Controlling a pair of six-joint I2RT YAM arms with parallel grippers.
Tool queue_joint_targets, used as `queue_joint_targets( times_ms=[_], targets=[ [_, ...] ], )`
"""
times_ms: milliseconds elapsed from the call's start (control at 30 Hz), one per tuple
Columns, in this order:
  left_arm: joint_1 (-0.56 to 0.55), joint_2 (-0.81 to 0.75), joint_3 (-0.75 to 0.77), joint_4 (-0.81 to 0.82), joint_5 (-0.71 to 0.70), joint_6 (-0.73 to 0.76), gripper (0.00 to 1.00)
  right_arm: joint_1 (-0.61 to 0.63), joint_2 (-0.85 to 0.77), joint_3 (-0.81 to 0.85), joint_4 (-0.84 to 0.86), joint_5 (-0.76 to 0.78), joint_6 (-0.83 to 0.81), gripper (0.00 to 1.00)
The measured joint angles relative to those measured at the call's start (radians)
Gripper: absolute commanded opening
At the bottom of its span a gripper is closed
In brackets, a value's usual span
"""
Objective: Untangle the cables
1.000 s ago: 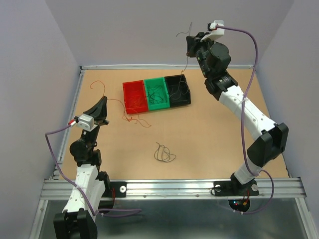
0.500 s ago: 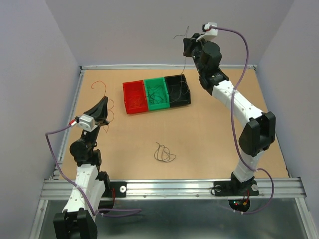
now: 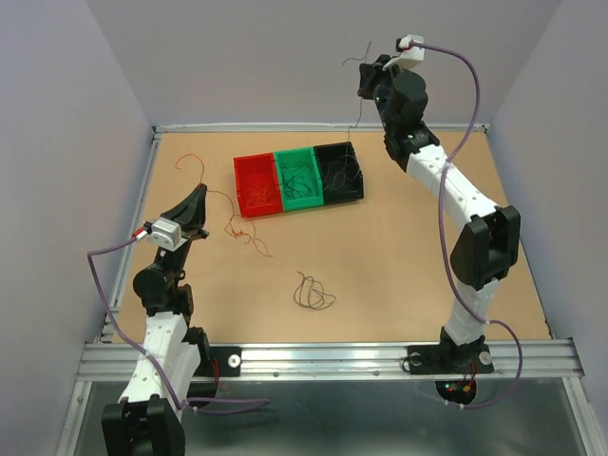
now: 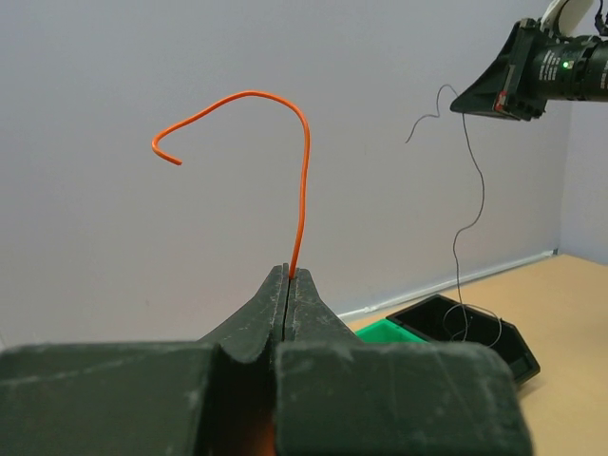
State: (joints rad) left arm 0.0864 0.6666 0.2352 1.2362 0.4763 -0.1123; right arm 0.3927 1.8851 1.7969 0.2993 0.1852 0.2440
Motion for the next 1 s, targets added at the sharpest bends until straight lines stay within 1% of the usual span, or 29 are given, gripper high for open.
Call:
queue_joint_targets(
  times_ms=[233,367,500,700,833,900,1000],
  targets=[
    [0.0,0.0,0.0,0.002,0.007,0.0,0.0,-0.006,0.0,0.071,0.002,-0.008,-0.004,0.01],
    [0.0,0.0,0.0,0.002,0.01,0.0,0.0,-0.006,0.0,0.068,0.001,-0.022,-0.005,0.01],
    [0.0,0.0,0.0,0.002,0.013,0.0,0.0,-0.006,0.0,0.026,0.036,-0.036,-0.011,0.01],
    [0.0,0.005,0.0,0.005,0.016,0.0,0.0,-0.006,0.0,-0.111,0.096,-0.048,-0.023,0.01],
    [0.0,0.005,0.0,0.006,0.018,0.0,0.0,-0.006,-0.012,-0.248,0.138,-0.048,-0.033,0.01],
    [0.0,0.006,0.0,0.007,0.019,0.0,0.0,-0.006,-0.033,-0.328,0.154,-0.051,-0.038,0.01],
    [0.0,0.008,0.0,0.01,0.021,0.0,0.0,-0.006,-0.071,-0.401,0.165,-0.06,-0.037,0.01]
  ],
)
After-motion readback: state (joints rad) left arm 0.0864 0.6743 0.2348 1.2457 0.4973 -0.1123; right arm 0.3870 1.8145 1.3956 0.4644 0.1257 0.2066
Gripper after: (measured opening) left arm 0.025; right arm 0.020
